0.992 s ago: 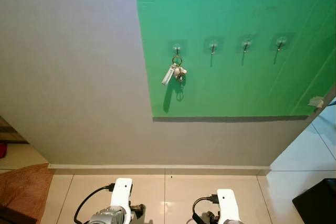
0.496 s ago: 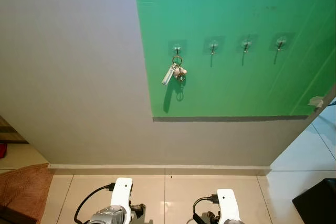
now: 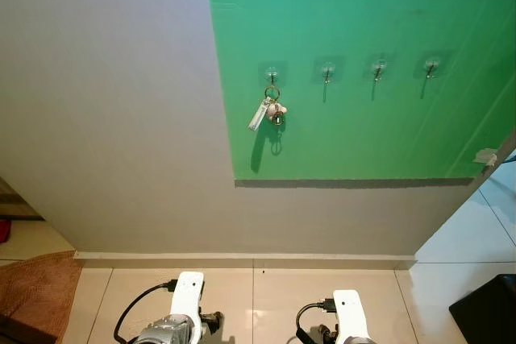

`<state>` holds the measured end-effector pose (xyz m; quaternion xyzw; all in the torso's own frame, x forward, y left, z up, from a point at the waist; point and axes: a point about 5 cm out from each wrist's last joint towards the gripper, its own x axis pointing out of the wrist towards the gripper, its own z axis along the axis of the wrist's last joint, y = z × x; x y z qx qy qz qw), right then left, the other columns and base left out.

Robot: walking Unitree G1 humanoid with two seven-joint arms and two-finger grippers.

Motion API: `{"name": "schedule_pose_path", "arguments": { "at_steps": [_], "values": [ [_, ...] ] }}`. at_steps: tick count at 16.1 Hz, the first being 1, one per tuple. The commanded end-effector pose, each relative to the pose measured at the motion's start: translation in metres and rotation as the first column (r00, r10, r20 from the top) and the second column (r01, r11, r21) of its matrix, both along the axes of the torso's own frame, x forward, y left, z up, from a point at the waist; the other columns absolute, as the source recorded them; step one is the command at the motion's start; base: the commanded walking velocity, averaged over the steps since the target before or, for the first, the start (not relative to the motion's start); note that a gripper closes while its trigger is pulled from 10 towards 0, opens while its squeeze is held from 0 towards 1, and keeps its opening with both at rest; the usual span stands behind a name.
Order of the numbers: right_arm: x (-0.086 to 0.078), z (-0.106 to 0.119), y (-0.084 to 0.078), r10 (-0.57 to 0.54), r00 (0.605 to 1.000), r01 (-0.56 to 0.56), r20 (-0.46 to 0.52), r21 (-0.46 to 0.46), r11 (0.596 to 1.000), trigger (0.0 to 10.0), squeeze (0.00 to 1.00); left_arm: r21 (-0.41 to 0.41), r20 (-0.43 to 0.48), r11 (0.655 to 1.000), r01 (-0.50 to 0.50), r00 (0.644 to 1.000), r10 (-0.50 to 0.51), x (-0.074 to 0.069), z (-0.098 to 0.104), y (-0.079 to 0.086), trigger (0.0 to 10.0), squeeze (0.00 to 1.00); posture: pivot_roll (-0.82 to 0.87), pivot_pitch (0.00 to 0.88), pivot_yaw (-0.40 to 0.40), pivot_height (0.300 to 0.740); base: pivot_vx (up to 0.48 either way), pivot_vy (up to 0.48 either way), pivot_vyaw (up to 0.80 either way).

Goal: Hang keys on a hook

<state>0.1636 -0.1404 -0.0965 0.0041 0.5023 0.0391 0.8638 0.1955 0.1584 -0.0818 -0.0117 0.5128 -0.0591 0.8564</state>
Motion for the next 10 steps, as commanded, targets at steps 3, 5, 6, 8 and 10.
{"name": "schedule_pose_path", "arguments": {
  "at_steps": [3,5,6,8,10],
  "values": [
    [0.006,0.004,0.0,-0.043,0.995,0.042,0.088,0.012,0.999,10.0,0.0,-0.009,0.163,1.0,0.006,0.987,-0.004,0.012,0.008,-0.001,10.0,0.0,-0.07,0.0,0.036,0.74,0.0,0.0,0.0],
    [0.008,0.007,0.0,-0.063,0.987,0.063,0.145,0.006,0.998,10.0,0.0,-0.017,0.396,0.998,0.057,0.917,-0.046,0.063,0.047,0.004,10.0,0.0,-0.06,0.0,0.044,0.74,0.0,0.0,0.0],
    [0.009,0.007,0.0,-0.056,0.986,0.056,0.156,0.005,0.998,10.0,0.0,-0.033,0.447,0.998,0.059,0.894,-0.038,0.075,0.058,0.004,10.0,0.0,-0.06,0.0,0.045,0.74,0.0,0.0,0.0],
    [0.012,0.009,0.004,-0.007,0.982,0.003,0.189,0.023,1.0,10.0,0.0,-0.053,0.631,0.99,0.13,0.773,-0.068,0.095,0.093,-0.001,10.0,0.0,-0.07,0.0,0.045,0.74,0.0,0.0,0.0],
    [0.015,0.013,0.006,0.013,0.97,-0.02,0.242,0.026,0.999,10.0,0.0,-0.019,0.763,0.986,0.167,0.64,-0.094,0.107,0.13,-0.008,10.0,0.0,-0.06,0.0,0.042,0.74,0.0,0.0,0.0]
  ]
}}
